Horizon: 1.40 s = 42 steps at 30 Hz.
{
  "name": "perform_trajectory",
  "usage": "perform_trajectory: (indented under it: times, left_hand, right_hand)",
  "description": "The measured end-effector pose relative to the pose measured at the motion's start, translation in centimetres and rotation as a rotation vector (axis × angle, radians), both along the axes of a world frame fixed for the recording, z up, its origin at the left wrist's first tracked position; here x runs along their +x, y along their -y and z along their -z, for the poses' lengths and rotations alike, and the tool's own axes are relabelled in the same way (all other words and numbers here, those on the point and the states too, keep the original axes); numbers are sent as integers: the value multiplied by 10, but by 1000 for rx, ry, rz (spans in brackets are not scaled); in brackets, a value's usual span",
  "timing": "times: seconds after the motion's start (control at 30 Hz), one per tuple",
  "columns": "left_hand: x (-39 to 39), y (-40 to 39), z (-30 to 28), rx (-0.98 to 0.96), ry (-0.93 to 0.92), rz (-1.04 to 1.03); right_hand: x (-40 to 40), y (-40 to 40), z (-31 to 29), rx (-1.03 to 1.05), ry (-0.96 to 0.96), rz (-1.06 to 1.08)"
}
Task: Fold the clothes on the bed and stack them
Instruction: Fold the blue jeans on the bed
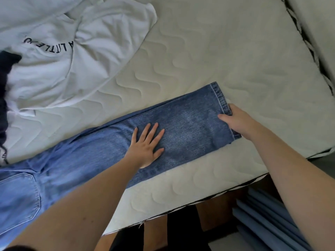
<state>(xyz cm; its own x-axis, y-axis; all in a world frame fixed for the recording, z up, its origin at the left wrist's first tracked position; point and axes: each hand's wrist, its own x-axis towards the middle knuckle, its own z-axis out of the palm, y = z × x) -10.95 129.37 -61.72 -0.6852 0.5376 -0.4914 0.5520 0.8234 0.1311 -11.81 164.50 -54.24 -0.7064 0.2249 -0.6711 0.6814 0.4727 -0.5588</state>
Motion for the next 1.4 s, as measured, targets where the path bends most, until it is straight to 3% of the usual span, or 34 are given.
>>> perform_trajectory:
  times: [0.13,0.2,0.37,0.47,0.57,0.83,1.13,1.4]
  left_hand:
    - [-3,-5,-9,-24,73,-1]
    - [-11,-9,-20,65,201,-98]
    - [-35,10,-72,917,765,-1027]
    - [-45,38,-94,1203,886,-1309]
    - [-51,76,-112,1374,925,-1434]
    - [-34,180,-131,1327,906,-1469]
    - [8,276,-108,1315,809,-1712]
    - [38,324,-71,975,767,-1769]
  right_hand:
    - [2,39,-48,-114,-122,-6]
    - [6,67,-70,-130,-191,-35]
    - [11,159,-93,-162,-319,-183]
    - [9,213,-90,-156,-363,-322]
    - [5,262,-87,-179,-383,-396]
    - [12,370,-81,-237,-297,-576]
    - [26,473,-56,-189,-133,-822]
    - [35,512,-13,-226,59,-932]
